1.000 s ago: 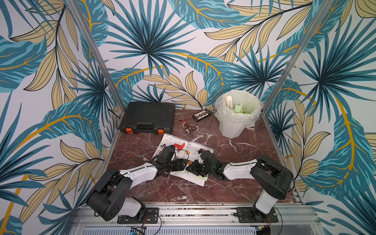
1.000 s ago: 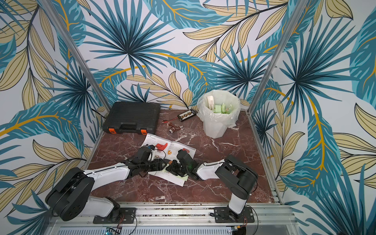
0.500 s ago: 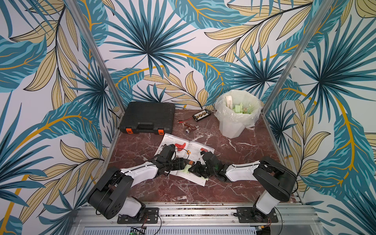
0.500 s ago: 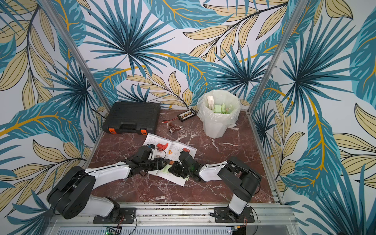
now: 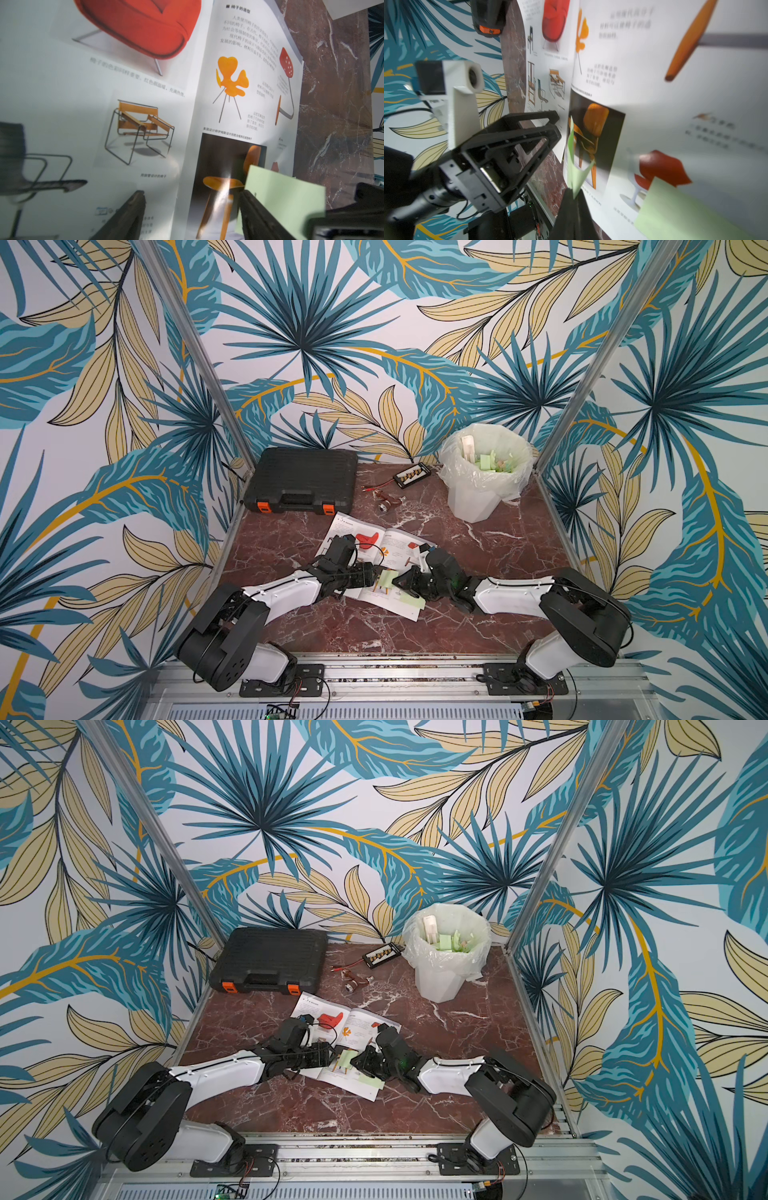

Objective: Peel off the used sticky note
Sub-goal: Tear off the note from the book, then place the note in the trash bin.

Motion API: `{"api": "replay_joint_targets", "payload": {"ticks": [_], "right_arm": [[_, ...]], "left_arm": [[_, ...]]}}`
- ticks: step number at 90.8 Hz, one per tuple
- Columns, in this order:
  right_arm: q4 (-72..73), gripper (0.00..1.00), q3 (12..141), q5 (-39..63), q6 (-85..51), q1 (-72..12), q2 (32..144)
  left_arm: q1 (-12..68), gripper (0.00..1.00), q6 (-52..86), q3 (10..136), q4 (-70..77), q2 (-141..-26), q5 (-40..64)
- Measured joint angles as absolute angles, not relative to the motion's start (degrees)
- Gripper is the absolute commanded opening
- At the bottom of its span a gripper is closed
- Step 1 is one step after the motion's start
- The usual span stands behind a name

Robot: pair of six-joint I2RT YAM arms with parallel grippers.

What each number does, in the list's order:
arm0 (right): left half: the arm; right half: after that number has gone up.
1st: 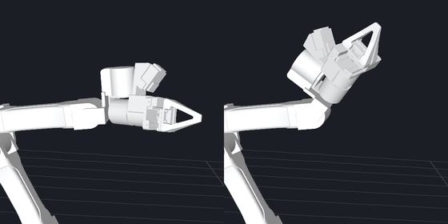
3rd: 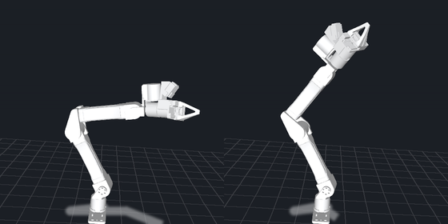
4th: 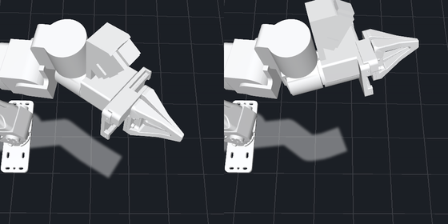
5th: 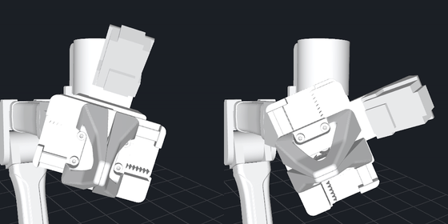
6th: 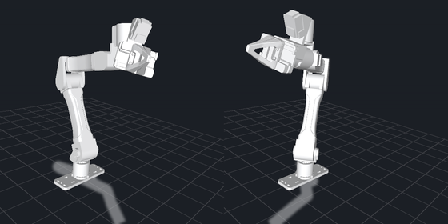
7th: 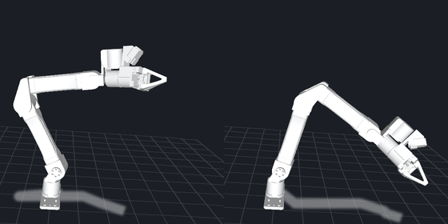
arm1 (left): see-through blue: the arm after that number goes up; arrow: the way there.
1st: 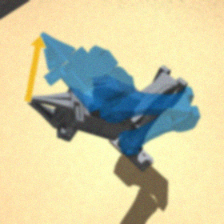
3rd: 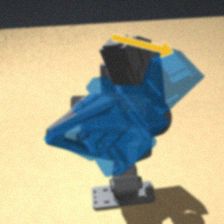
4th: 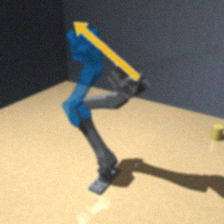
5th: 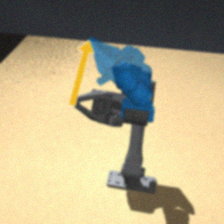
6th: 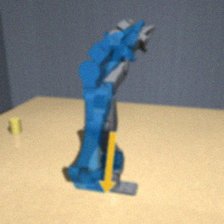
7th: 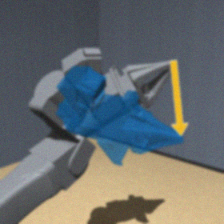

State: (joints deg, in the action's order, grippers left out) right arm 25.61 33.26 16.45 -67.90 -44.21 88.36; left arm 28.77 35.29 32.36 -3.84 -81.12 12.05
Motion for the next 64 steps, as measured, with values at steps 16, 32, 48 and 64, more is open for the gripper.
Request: {"api": "replay_joint_targets", "payload": {"ticks": [16,32,48,64], "right_arm": [[22.31,0.0,33.26,16.34,-66.17,-42.39,83.07],[13.3,0.0,33.65,16.43,-62.57,-36.47,73.8],[0.62,0.0,41.78,17.12,-56.64,-29.43,65.43],[-9.61,0.0,55.05,19.25,-51.09,-24.47,65.32]], "left_arm": [[28.75,0.76,35.24,32.69,-5.13,-80.86,11.29],[28.56,0.83,35.07,32.67,-9.23,-78.22,10.66],[28.8,0.87,34.26,32.69,-12.73,-72.12,10.57],[30.81,0.88,33.74,32.82,-13.13,-69.32,11.75]]}}
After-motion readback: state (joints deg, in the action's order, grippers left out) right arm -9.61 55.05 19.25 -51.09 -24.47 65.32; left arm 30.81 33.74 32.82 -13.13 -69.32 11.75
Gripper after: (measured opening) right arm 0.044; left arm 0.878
